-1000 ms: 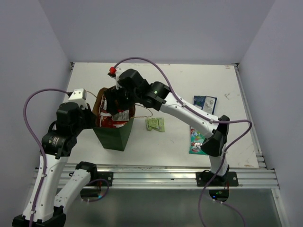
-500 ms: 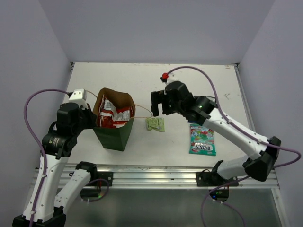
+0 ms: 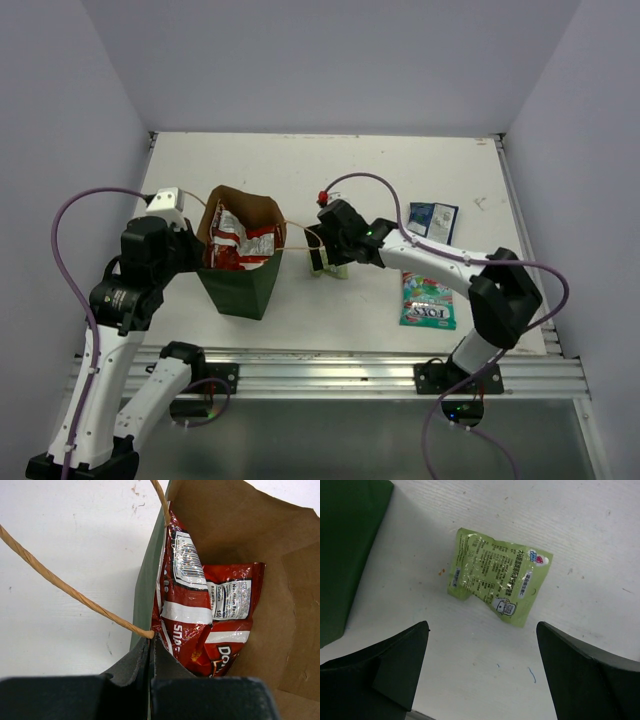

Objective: Place the snacks into the paper bag

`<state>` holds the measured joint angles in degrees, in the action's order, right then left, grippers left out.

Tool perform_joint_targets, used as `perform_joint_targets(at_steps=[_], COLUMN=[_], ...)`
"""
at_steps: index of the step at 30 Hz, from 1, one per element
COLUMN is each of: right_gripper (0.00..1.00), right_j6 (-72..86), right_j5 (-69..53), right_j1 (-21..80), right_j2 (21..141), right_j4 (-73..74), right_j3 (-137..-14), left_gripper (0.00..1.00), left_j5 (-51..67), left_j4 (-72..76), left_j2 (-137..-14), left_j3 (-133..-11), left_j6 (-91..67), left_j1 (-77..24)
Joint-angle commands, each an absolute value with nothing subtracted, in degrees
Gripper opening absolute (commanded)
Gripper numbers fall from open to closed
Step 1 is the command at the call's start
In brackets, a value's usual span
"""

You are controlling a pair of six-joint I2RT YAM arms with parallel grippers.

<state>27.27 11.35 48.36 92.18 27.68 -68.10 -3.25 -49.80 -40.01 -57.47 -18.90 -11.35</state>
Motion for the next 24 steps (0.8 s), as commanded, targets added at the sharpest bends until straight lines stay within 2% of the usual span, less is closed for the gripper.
perform_joint_targets(at_steps=[1,5,13,16,17,19,20,21,22,24], right_gripper=[0.93,0.92,0.91,0.84,0.68,0.52,0.18,0.07,0.0,0.0], right_j6=[26.2,25.2,22.9,22.6,22.5,22.2,22.0,22.0,22.0,21.9], right_j5=[10.1,9.1,11.4,12.2,12.3,12.5,12.6,13.0,13.9,14.6], right_j1=[48.3,48.3,48.0,47.9,47.9,47.9,48.0,47.9,47.9,47.8], right_j2=[96.1,103.3,109.9,111.1,111.3,111.4,111.4,111.3,110.7,109.9], right_j4=[22.1,21.5,20.3,20.0,19.7,19.4,19.6,19.7,19.9,20.6], right_j3=[-69.7,-71.6,-74.3,-73.9,-73.6,-72.7,-72.1,-71.8,-71.4,-70.3], left_gripper=[0.0,0.0,0.0,0.0,0.0,0.0,0.0,0.0,0.0,0.0], left_j5=[-3.1,-3.4,-4.0,-3.9,-3.9,-3.9,-3.9,-3.9,-3.9,-3.6], left_j4=[-47.8,-47.7,-48.1,-47.8,-47.9,-47.8,-47.7,-47.7,-47.6,-47.5], left_j2=[-40.0,-40.5,-41.1,-41.3,-41.4,-41.5,-41.5,-41.5,-41.4,-41.4], left_j3=[-58.3,-58.6,-59.2,-59.2,-59.2,-59.2,-59.1,-59.0,-58.9,-58.7], left_j6=[-18.5,-18.3,-17.8,-17.8,-17.8,-17.8,-17.8,-17.8,-17.9,-17.8], left_j1=[-11.7,-11.7,-11.7,-11.8,-11.7,-11.7,-11.8,-11.7,-11.8,-11.7])
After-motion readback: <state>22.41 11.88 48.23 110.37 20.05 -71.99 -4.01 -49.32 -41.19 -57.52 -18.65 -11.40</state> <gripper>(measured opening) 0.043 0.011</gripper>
